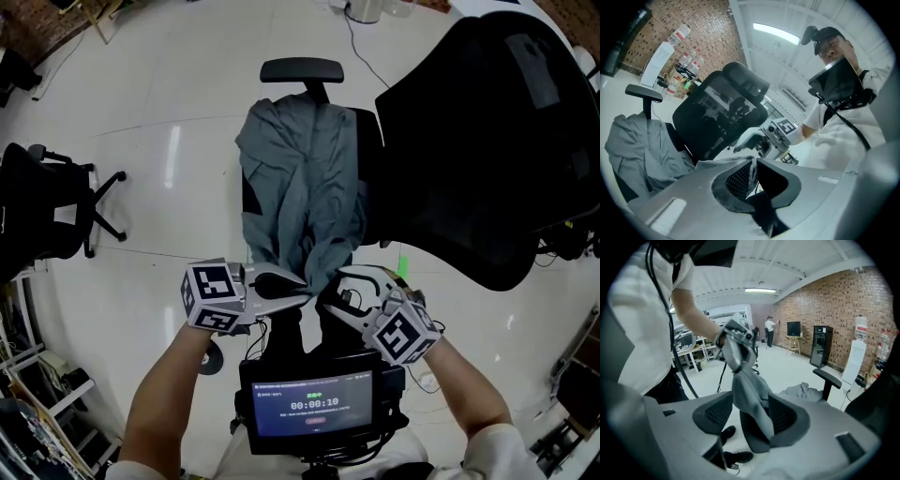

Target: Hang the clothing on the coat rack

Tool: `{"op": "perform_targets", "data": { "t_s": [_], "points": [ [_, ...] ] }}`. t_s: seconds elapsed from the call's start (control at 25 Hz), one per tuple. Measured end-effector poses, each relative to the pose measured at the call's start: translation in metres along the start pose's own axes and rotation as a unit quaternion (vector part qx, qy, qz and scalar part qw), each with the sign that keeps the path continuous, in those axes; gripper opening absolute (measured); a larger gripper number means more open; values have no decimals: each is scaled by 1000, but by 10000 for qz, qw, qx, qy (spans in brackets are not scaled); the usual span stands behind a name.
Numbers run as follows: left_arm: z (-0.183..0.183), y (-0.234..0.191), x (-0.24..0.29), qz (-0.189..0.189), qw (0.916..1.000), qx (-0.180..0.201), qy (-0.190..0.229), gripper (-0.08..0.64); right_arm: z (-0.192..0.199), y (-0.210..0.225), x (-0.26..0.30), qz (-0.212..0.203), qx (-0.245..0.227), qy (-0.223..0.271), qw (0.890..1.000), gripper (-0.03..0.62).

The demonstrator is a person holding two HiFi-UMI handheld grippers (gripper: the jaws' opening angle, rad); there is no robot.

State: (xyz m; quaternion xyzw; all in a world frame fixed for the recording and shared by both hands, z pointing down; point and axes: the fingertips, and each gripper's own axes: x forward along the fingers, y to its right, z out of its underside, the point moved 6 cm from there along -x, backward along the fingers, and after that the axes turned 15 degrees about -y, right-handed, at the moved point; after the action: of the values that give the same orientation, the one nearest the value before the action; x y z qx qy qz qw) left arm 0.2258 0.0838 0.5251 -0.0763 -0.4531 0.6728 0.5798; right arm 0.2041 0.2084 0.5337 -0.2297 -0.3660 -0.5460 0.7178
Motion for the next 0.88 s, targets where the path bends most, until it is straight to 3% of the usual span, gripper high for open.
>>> {"op": "perform_targets", "data": {
  "t_s": [0.08,0.24,0.48,0.64,0.72,0.88],
  "points": [
    [-4,9,-2,-34,9999,140,-29,32,-4,20,-5,224,-34,-28,9997,253],
    [-13,29,-6,-61,9992,384,-36,32,-6,47,11,399,-544,-403,9969,253],
    [-22,52,-10,-193,9959,799,-381,32,-17,39,46,-101,-1459,-768,9863,253],
    [-21,55,-9,-300,9941,890,-535,32,-25,19,55,-315,-2145,-997,9711,227],
    [-24,53,-16,-410,9946,861,-403,32,-30,19,46,-276,-2243,-988,9691,225],
    [-28,42,-36,-707,9937,852,-179,32,-46,23,21,-411,-1944,-683,9777,249]
  ]
}}
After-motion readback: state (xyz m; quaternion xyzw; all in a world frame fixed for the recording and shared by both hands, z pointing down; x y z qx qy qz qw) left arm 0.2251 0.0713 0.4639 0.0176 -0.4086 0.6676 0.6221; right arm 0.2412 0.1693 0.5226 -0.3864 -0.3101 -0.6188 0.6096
